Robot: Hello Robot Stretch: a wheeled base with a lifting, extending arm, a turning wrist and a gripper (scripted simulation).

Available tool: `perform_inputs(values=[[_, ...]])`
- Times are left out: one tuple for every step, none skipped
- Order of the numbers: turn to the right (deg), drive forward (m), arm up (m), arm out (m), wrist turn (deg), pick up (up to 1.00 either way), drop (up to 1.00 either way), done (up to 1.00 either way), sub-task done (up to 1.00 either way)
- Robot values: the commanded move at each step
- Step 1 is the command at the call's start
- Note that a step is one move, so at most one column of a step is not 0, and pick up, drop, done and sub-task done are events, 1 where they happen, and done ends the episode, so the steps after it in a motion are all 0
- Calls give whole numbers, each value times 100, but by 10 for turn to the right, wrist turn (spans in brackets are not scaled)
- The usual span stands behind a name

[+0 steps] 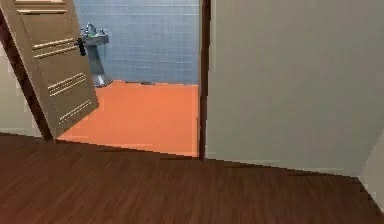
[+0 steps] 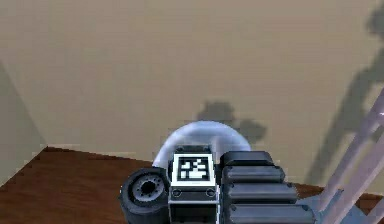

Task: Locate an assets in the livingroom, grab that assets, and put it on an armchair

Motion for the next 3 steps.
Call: perform_inputs(values=[[-450,0,0,0,0,0,0,0,0],[-270,0,0,0,0,0,0,0,0],[450,0,0,0,0,0,0,0,0]])
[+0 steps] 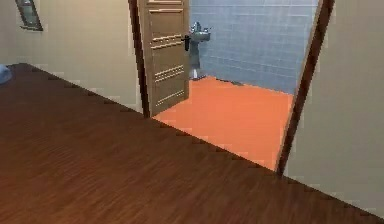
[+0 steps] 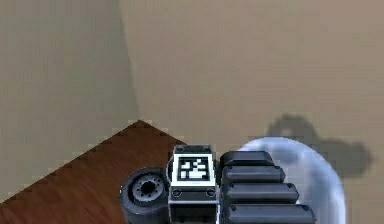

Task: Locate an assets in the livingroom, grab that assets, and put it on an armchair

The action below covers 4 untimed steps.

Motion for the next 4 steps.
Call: perform_inputs(values=[[150,0,0,0,0,0,0,0,0],[-450,0,0,0,0,0,0,0,0],[-60,0,0,0,0,0,0,0,0],[-30,0,0,0,0,0,0,0,0]])
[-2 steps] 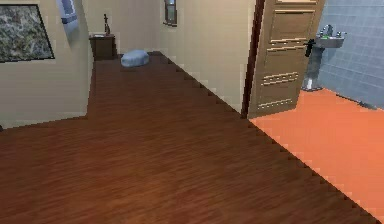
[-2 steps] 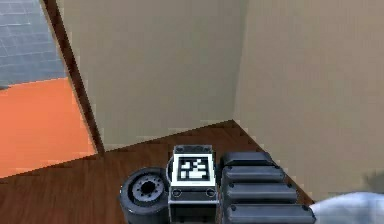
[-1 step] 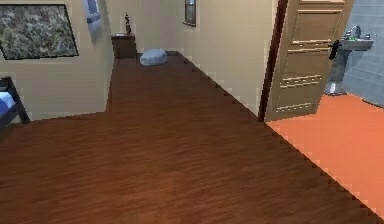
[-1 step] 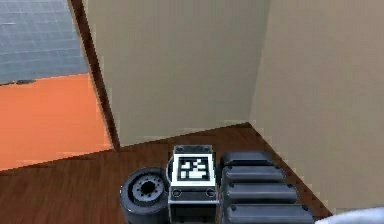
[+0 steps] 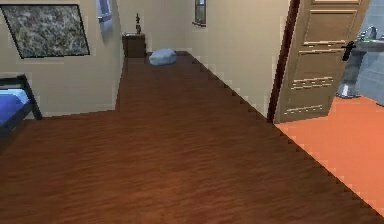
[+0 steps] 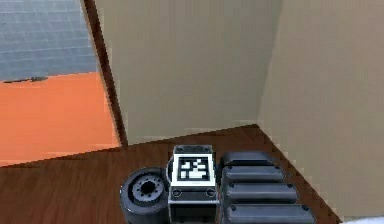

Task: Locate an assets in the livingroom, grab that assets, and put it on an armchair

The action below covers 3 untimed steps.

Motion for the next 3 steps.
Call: perform_inputs(values=[[450,0,0,0,0,0,0,0,0],[60,0,0,0,0,0,0,0,0],[-450,0,0,0,0,0,0,0,0]])
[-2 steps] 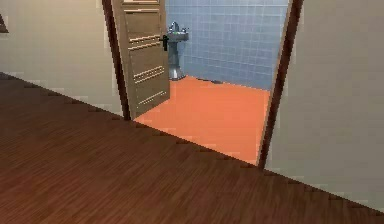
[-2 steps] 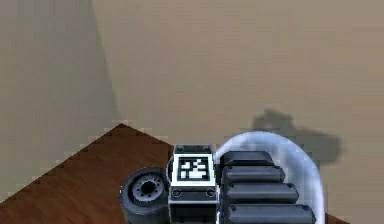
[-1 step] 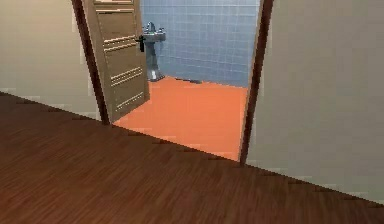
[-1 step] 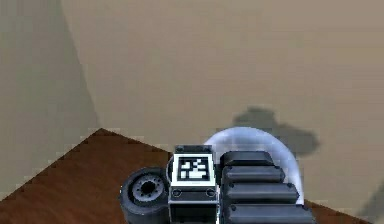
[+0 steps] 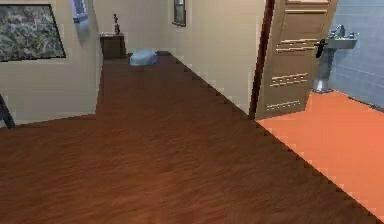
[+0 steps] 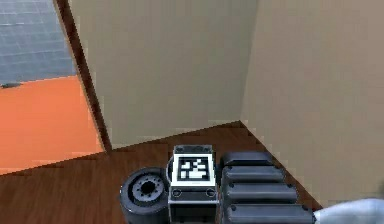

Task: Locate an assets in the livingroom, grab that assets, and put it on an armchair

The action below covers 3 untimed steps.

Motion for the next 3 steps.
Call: perform_inputs(values=[[450,0,0,0,0,0,0,0,0],[450,0,0,0,0,0,0,0,0],[210,0,0,0,0,0,0,0,0]])
